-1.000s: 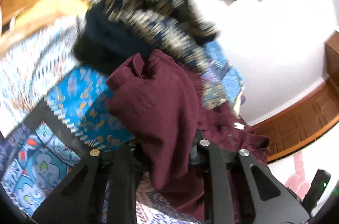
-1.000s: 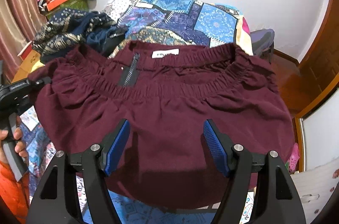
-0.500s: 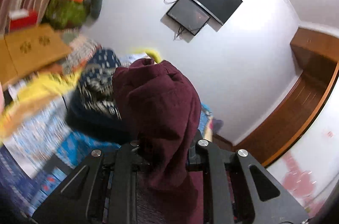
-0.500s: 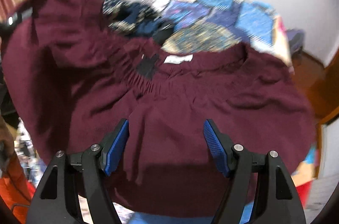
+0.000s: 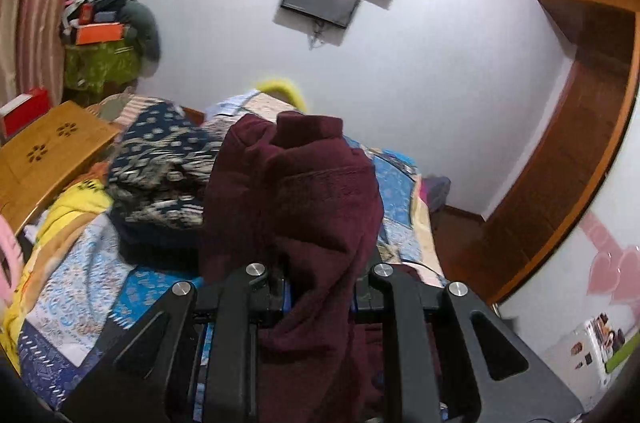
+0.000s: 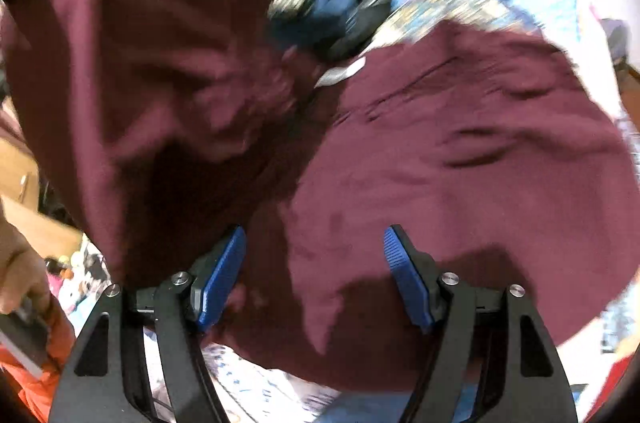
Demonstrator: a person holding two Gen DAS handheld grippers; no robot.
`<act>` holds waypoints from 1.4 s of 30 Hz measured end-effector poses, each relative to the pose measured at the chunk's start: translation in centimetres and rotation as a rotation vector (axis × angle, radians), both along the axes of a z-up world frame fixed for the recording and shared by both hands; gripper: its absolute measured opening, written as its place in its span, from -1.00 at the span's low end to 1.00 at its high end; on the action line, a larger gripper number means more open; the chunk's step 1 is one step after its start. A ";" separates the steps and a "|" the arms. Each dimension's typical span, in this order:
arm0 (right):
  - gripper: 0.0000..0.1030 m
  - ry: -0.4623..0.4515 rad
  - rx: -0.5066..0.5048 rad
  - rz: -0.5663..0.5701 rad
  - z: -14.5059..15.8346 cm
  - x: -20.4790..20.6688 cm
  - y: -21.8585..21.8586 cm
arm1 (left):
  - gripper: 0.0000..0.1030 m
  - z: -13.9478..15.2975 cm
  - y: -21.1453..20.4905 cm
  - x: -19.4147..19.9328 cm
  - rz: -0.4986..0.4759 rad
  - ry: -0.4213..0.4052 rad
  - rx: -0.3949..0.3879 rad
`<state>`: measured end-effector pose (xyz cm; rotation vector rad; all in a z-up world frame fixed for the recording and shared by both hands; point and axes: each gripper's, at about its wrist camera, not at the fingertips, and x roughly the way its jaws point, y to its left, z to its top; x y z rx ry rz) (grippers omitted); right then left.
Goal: Fold large clothes
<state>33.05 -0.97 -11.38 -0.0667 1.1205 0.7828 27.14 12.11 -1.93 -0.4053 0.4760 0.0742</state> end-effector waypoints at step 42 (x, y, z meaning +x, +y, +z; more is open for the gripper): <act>0.33 -0.323 -0.008 -0.241 9.2 0.1 -14.0 | 0.27 -5.3 -10.5 -1.5 -0.347 0.221 0.330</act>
